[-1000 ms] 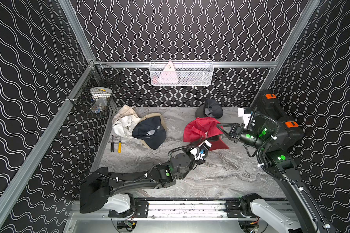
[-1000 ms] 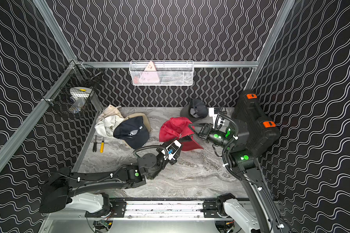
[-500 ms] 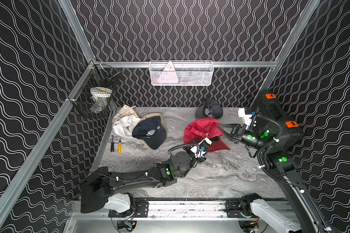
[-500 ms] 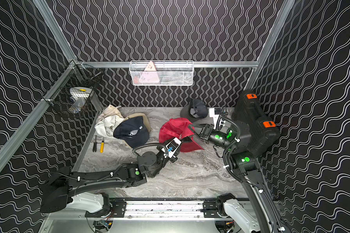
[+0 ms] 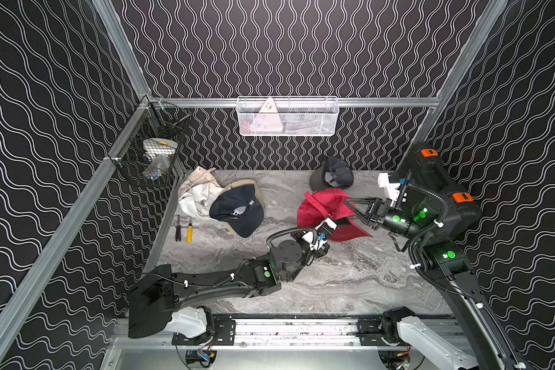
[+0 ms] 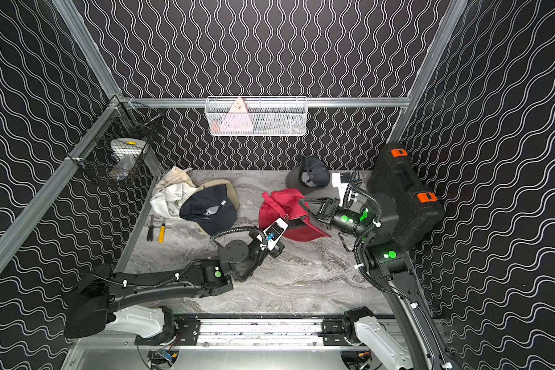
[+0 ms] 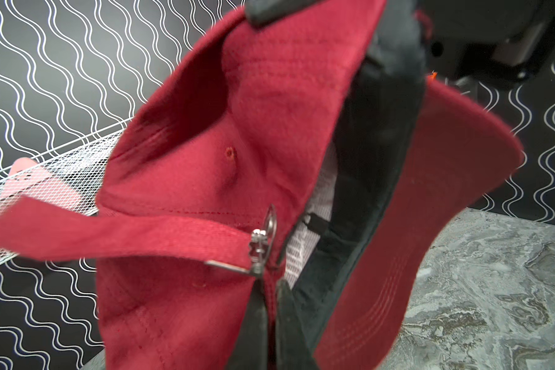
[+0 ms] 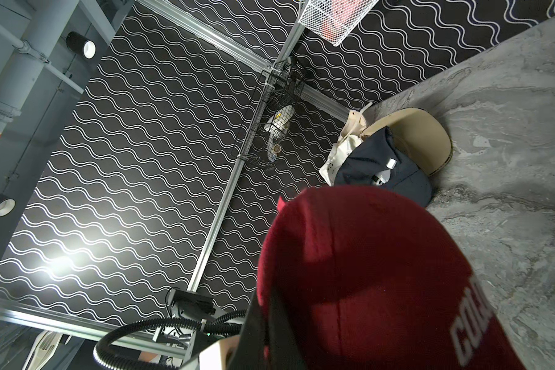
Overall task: Open the adjustable buckle of the baseball cap
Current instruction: Open the adjustable buckle on the baseball cap.
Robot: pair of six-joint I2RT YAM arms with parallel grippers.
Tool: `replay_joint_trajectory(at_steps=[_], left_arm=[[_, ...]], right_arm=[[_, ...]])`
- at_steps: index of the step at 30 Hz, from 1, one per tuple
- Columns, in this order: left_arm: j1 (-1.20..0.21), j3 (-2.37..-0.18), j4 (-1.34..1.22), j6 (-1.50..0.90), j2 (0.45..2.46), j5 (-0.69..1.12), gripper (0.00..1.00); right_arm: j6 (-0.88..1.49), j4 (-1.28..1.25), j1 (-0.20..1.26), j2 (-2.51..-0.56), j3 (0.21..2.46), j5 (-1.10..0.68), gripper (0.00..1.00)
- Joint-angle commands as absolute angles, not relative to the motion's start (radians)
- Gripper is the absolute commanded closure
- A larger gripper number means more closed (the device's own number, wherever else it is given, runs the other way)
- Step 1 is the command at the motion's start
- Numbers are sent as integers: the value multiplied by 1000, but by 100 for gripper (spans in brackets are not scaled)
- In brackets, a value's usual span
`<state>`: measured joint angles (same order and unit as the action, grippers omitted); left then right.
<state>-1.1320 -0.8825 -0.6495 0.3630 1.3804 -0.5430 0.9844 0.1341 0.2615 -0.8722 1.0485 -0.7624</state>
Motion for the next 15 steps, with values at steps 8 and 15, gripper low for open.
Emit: replay_joint_trajectory(at_steps=[8, 15], left_arm=[[-1131, -970, -371, 315, 1323, -502, 100], [-1131, -1036, -141, 261, 1272, -500, 100]], right_arm=[[823, 320, 262, -905, 1087, -672, 100], [716, 440, 262, -926, 1114, -643, 92]])
